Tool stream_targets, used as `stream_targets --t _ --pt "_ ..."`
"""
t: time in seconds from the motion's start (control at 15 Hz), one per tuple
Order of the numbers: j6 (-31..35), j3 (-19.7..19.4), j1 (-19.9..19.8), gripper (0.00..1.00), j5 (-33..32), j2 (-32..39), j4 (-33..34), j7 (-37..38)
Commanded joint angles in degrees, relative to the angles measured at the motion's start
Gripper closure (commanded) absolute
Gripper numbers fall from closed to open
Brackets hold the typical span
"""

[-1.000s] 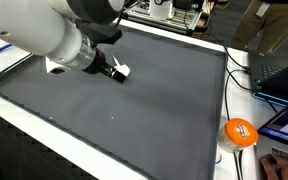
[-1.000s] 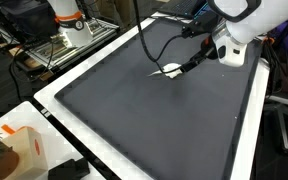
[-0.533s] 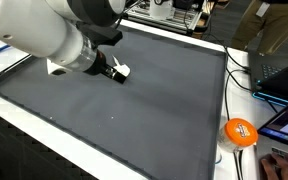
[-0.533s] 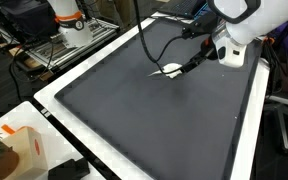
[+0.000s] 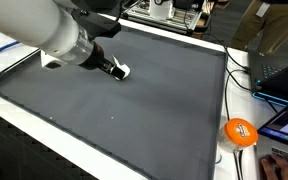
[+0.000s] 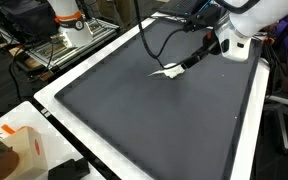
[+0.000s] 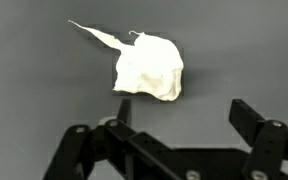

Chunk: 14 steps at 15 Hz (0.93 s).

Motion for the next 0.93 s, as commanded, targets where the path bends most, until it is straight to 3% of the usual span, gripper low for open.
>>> stream_targets --t 0.0,0.27,0.73,0.8,0.87 --pt "5.6 -0.2 -0.2 0.00 0.8 -7.2 -9.9 1.4" --pt "15.1 -0.2 -0.5 0.00 2.1 -14.1 -20.2 4.1" --pt "18.1 0.0 -1.0 0.00 2.9 -26.2 -37.0 1.6" --pt "14.6 -0.3 -0.5 0.00 2.0 -20.3 -28.0 3.0" --pt "15.2 -0.3 -0.5 0.00 2.0 -21.9 -30.2 2.7"
